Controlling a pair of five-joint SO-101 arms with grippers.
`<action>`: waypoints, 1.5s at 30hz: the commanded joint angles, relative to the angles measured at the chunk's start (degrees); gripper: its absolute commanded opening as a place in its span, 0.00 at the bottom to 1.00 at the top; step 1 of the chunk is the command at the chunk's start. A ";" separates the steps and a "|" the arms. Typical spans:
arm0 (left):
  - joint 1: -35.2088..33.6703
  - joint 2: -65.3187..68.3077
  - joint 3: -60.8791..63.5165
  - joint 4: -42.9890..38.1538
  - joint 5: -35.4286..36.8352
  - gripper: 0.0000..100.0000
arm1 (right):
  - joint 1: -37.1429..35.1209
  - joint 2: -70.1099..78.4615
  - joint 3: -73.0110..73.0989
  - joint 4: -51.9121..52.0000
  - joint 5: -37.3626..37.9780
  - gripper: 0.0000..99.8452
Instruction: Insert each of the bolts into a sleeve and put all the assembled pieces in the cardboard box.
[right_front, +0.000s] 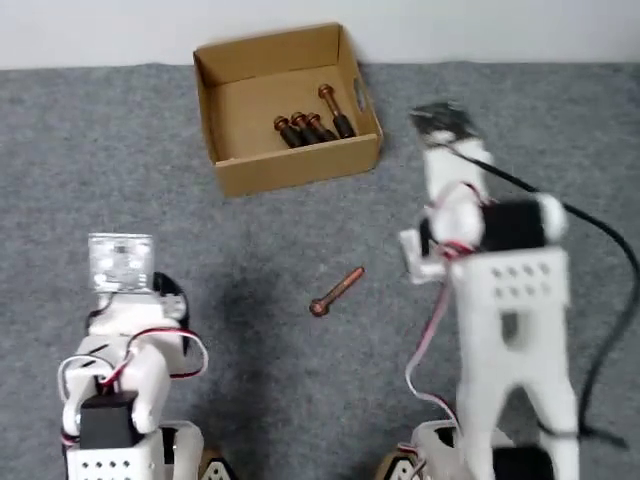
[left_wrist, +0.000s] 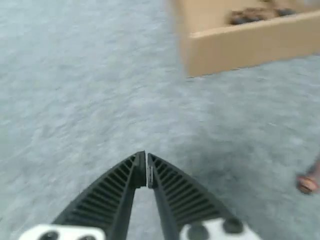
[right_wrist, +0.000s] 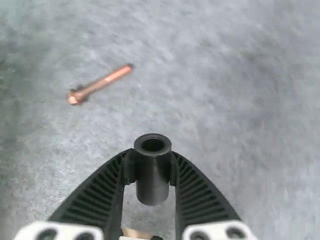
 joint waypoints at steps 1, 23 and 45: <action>6.33 0.09 -2.07 -1.14 0.53 0.00 | 6.55 -8.92 3.60 2.33 -0.97 0.01; 25.49 53.63 -27.74 -5.36 0.62 0.00 | 24.75 -33.01 21.54 2.33 -0.97 0.01; 32.79 106.02 -74.59 17.32 0.62 0.13 | 25.36 -36.88 25.58 2.33 -1.14 0.01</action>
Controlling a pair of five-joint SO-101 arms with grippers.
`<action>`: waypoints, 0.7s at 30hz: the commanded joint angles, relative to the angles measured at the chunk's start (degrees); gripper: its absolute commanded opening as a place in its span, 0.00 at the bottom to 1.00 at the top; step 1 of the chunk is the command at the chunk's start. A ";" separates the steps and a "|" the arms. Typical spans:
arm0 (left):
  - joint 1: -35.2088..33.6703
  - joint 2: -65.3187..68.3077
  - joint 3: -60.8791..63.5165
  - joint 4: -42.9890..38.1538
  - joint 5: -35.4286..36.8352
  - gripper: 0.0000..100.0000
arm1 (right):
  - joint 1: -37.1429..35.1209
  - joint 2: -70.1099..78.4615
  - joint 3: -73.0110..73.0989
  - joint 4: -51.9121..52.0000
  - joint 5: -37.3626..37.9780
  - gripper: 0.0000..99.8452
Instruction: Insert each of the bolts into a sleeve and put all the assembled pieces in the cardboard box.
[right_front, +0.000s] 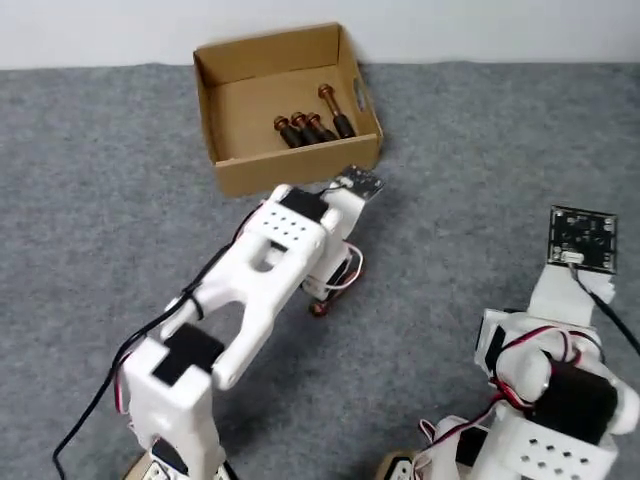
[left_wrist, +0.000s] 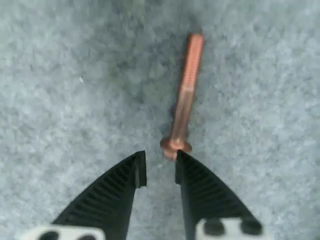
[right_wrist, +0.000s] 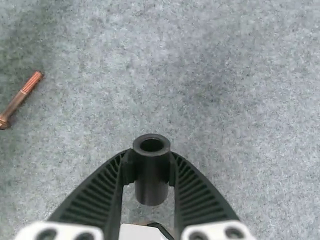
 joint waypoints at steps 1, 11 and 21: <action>0.53 2.90 -7.25 1.67 0.62 0.14 | 0.57 -0.31 -0.35 2.24 -0.70 0.01; 2.55 11.96 -12.70 1.93 0.62 0.17 | 0.57 -0.31 -0.26 2.24 -0.70 0.01; 2.81 17.32 -12.70 0.97 3.78 0.00 | 0.57 -0.31 -0.26 2.15 -0.62 0.01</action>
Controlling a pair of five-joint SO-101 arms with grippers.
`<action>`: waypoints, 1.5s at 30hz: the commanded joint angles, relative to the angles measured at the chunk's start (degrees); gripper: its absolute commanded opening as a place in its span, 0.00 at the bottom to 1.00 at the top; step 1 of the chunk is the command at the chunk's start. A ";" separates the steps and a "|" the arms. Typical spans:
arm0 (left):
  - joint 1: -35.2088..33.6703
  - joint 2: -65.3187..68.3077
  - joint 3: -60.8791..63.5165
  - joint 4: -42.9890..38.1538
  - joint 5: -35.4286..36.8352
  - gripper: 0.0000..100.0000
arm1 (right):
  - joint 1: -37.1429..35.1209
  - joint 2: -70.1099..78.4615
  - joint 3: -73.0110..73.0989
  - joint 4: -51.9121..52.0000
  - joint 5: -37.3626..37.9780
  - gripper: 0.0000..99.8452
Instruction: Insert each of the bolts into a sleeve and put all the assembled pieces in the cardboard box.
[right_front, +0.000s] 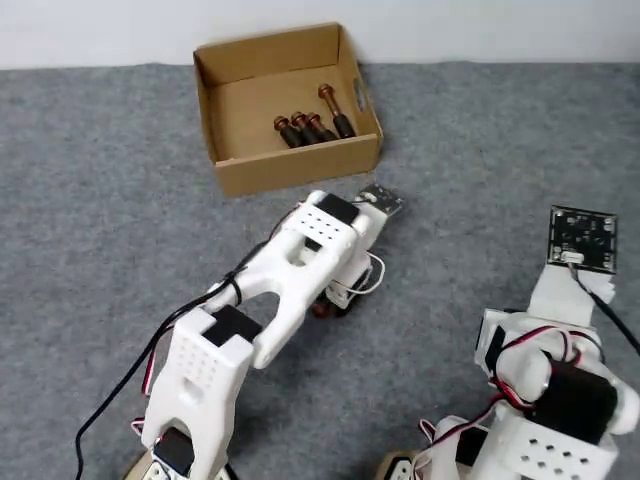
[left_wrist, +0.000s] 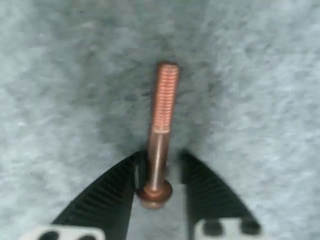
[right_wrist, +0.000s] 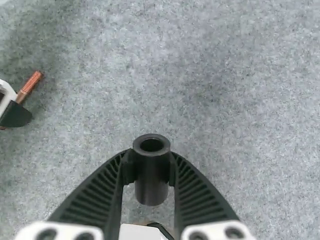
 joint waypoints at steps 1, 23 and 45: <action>-0.35 0.09 -1.01 0.09 1.67 0.01 | 0.57 -0.31 -0.26 2.15 -0.62 0.01; -17.67 -16.62 -8.13 13.19 69.80 0.00 | 0.48 -0.31 -0.26 2.15 -0.35 0.01; -23.47 -17.05 -0.40 14.42 94.77 0.15 | 0.57 -0.31 -0.26 2.15 -0.26 0.01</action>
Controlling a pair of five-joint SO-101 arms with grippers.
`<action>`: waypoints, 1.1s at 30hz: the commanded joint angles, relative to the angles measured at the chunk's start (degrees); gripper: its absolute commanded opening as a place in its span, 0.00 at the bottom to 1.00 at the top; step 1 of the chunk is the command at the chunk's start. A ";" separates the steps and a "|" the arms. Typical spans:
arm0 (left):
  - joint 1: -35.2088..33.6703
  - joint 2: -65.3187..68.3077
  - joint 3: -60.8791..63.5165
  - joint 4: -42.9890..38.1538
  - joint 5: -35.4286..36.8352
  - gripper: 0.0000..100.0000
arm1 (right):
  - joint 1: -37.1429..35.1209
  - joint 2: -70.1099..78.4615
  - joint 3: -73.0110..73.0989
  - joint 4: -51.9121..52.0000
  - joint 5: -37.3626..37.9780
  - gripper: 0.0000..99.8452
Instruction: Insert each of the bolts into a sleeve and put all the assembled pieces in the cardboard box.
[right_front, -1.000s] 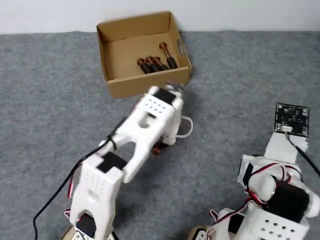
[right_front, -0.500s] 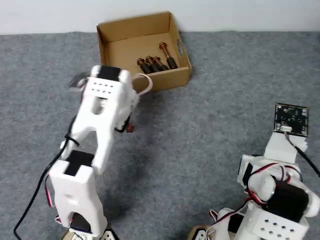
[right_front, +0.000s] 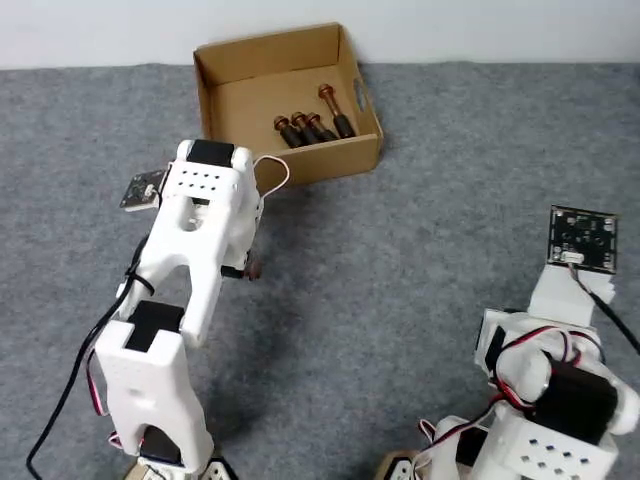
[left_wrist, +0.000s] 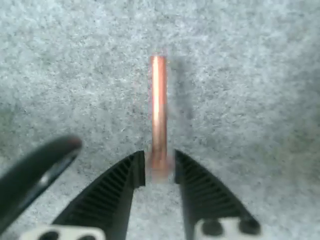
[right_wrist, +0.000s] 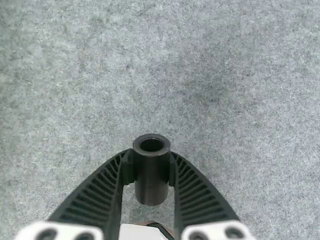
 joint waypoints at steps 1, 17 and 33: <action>-0.18 -3.78 -0.31 1.67 0.26 0.15 | 0.57 -0.31 -0.26 2.15 -0.26 0.01; -4.22 -3.78 -0.40 2.37 -69.89 0.15 | 0.57 -0.31 -0.26 2.15 -0.26 0.01; -4.57 -1.76 1.19 2.29 -156.04 0.15 | 0.57 -0.22 -0.26 2.15 -0.26 0.01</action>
